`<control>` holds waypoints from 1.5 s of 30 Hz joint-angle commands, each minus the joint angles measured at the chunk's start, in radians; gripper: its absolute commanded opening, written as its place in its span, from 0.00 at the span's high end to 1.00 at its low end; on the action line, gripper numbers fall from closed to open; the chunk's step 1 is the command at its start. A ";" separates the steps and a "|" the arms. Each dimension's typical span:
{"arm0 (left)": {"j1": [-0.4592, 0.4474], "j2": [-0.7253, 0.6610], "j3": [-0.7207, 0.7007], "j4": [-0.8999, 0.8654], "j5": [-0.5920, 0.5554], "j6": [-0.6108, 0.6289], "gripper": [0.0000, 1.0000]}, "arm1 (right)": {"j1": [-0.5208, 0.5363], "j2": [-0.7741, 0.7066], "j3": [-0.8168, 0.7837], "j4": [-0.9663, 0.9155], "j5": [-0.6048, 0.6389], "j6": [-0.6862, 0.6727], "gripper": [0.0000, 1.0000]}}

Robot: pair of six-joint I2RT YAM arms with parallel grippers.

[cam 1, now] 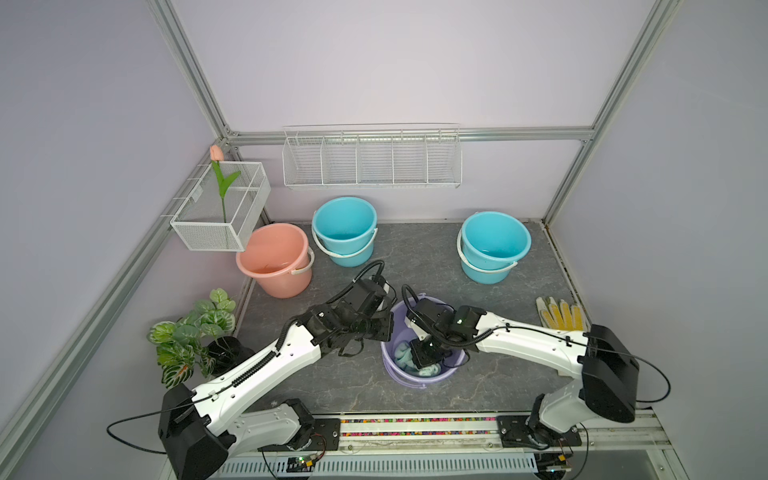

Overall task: Wipe the inside of the bucket with a cloth
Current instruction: Wipe the dirt from the inside of the bucket.

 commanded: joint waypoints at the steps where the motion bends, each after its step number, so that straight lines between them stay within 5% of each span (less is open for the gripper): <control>1: -0.004 -0.028 0.007 0.043 0.007 0.006 1.00 | -0.013 0.044 -0.045 0.072 0.037 0.034 0.93; 11: -0.004 -0.018 0.005 0.053 0.024 0.007 1.00 | -0.012 0.149 -0.040 0.052 0.115 0.027 0.93; 26: -0.005 -0.032 -0.001 0.062 0.018 0.017 1.00 | 0.005 -0.215 0.030 -0.065 0.116 0.087 0.93; 35: -0.004 -0.036 -0.013 0.070 0.024 0.013 1.00 | 0.008 -0.325 0.016 0.098 0.031 0.214 0.93; 45: -0.004 -0.041 -0.018 0.079 0.023 0.006 1.00 | 0.009 -0.243 -0.088 0.388 -0.047 0.392 0.93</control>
